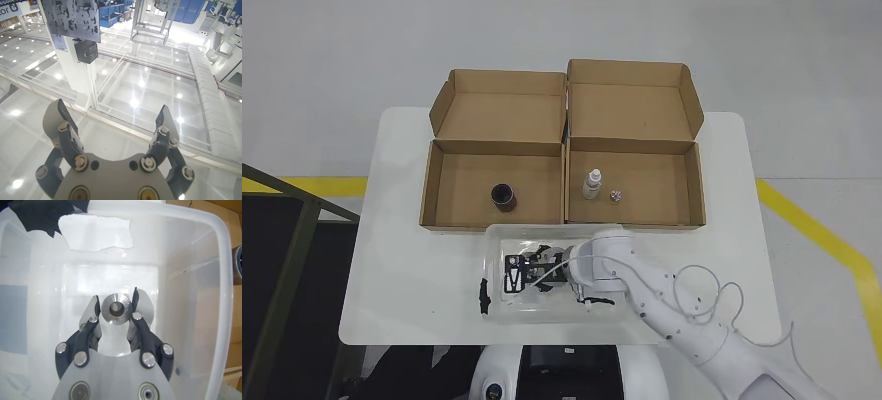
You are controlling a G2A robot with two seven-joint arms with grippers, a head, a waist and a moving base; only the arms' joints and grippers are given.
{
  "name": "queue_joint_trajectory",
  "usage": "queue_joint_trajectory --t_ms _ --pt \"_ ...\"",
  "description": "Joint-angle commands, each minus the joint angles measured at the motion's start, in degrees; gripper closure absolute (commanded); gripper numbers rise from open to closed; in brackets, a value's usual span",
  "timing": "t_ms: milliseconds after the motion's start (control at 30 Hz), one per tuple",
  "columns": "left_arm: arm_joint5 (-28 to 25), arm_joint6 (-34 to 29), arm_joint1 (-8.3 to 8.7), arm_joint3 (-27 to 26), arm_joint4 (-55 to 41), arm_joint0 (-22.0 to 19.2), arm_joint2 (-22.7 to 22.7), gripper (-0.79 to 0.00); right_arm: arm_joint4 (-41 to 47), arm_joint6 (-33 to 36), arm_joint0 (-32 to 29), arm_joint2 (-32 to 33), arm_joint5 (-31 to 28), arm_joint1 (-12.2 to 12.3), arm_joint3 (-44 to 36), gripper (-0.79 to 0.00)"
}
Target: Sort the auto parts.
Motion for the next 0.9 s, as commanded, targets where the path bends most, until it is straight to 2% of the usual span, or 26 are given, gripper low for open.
queue_joint_trajectory --t_ms 0,433,867 --pt "0.0 0.0 0.00 0.0 0.0 0.0 0.0 -0.785 1.1 0.3 0.3 0.1 0.0 -0.1 0.2 -0.015" --pt "0.0 0.0 0.00 0.0 0.0 0.0 0.0 -0.785 6.7 -0.9 -2.1 2.5 -4.9 1.3 -4.6 0.000" --pt "0.0 0.0 0.00 0.0 0.0 0.0 0.0 -0.785 12.2 -8.9 -5.7 12.6 -8.3 4.0 -14.8 0.000"
